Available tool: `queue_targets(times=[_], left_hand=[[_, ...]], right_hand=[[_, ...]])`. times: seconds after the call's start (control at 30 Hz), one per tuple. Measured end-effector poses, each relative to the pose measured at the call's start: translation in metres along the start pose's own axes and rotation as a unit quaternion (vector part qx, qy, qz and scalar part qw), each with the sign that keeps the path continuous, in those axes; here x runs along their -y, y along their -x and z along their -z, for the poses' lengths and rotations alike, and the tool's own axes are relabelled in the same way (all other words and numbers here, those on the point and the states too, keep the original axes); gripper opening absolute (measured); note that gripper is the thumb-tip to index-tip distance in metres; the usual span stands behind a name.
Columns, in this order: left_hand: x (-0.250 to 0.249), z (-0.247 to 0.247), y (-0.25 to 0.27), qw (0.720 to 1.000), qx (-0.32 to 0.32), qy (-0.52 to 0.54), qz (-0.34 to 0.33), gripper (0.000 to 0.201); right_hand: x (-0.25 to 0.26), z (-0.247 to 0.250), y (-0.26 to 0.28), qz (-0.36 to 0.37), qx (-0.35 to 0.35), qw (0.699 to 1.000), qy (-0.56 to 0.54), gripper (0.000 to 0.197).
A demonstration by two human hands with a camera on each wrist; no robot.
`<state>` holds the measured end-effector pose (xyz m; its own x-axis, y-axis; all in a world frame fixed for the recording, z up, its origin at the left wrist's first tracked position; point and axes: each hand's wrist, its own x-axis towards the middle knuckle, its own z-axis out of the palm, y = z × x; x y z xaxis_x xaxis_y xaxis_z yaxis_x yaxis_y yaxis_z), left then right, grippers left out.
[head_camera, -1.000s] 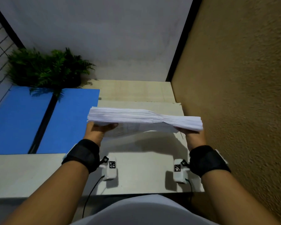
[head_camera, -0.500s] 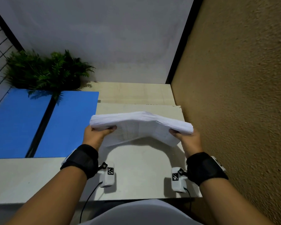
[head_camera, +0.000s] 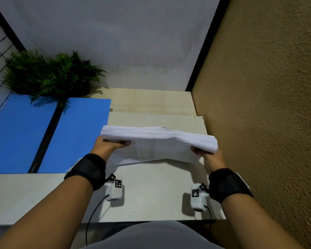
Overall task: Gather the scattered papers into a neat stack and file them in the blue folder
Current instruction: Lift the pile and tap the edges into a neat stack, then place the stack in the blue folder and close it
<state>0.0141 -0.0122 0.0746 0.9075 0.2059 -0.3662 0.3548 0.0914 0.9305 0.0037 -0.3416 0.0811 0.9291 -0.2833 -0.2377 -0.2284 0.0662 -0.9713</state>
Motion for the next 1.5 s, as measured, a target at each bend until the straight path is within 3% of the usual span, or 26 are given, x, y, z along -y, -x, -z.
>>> queue_targets(times=[0.37, 0.47, 0.53, 0.57, 0.6, 0.7, 0.73, 0.87, 0.93, 1.0, 1.13, 1.17, 1.23, 1.33, 1.5], left_hand=[[-0.002, 0.004, -0.004, 0.999, 0.028, -0.023, 0.005, 0.052], [0.002, 0.002, -0.005, 0.998, 0.028, -0.041, 0.025, 0.052], [0.006, -0.001, -0.006, 0.997, 0.027, -0.052, 0.041, 0.052], [0.009, -0.003, -0.006, 0.997, 0.026, -0.047, 0.048, 0.052], [0.011, -0.004, -0.007, 0.998, 0.025, -0.040, 0.050, 0.052], [0.013, -0.007, -0.010, 0.998, 0.021, -0.039, 0.039, 0.048], [0.014, -0.007, -0.012, 0.998, 0.026, -0.040, 0.036, 0.047], [0.013, -0.002, -0.007, 0.997, 0.029, -0.068, -0.005, 0.040], [0.010, 0.013, -0.005, 0.998, 0.004, -0.056, -0.026, 0.028], [0.012, 0.043, -0.011, 0.995, -0.058, -0.069, -0.039, 0.027], [0.036, 0.139, -0.028, 0.956, -0.217, -0.199, 0.002, 0.024], [0.044, 0.162, -0.031, 0.936, -0.241, -0.255, 0.027, 0.031], [0.052, 0.199, -0.032, 0.890, -0.261, -0.364, 0.088, 0.051], [0.058, 0.231, -0.037, 0.838, -0.237, -0.467, 0.157, 0.064], [0.075, 0.258, -0.051, 0.816, -0.191, -0.514, 0.182, 0.060]], right_hand=[[0.020, 0.007, -0.013, -0.042, 0.065, 0.997, -0.023, 0.054], [0.039, 0.013, -0.009, -0.002, 0.048, 0.997, 0.061, 0.048], [0.057, 0.006, -0.011, 0.044, 0.080, 0.980, 0.177, 0.045], [0.064, 0.000, -0.013, 0.064, 0.102, 0.955, 0.269, 0.044], [0.070, -0.009, -0.015, 0.088, 0.126, 0.909, 0.387, 0.041], [0.079, -0.050, -0.003, 0.164, 0.178, 0.691, 0.681, 0.038], [0.079, -0.064, 0.001, 0.182, 0.187, 0.655, 0.709, 0.039], [0.074, -0.098, 0.010, 0.216, 0.229, 0.608, 0.729, 0.022], [0.078, -0.099, 0.010, 0.215, 0.224, 0.617, 0.723, 0.014], [0.085, -0.095, 0.007, 0.204, 0.216, 0.668, 0.682, 0.012], [0.092, -0.092, 0.007, 0.130, 0.197, 0.864, 0.445, 0.012], [0.092, -0.096, 0.012, 0.108, 0.188, 0.902, 0.372, 0.014], [0.091, -0.109, 0.024, 0.061, 0.176, 0.952, 0.242, 0.017], [0.086, -0.135, 0.038, -0.025, 0.158, 0.983, 0.091, 0.023], [0.063, -0.159, 0.045, -0.067, 0.134, 0.987, 0.065, 0.026]])
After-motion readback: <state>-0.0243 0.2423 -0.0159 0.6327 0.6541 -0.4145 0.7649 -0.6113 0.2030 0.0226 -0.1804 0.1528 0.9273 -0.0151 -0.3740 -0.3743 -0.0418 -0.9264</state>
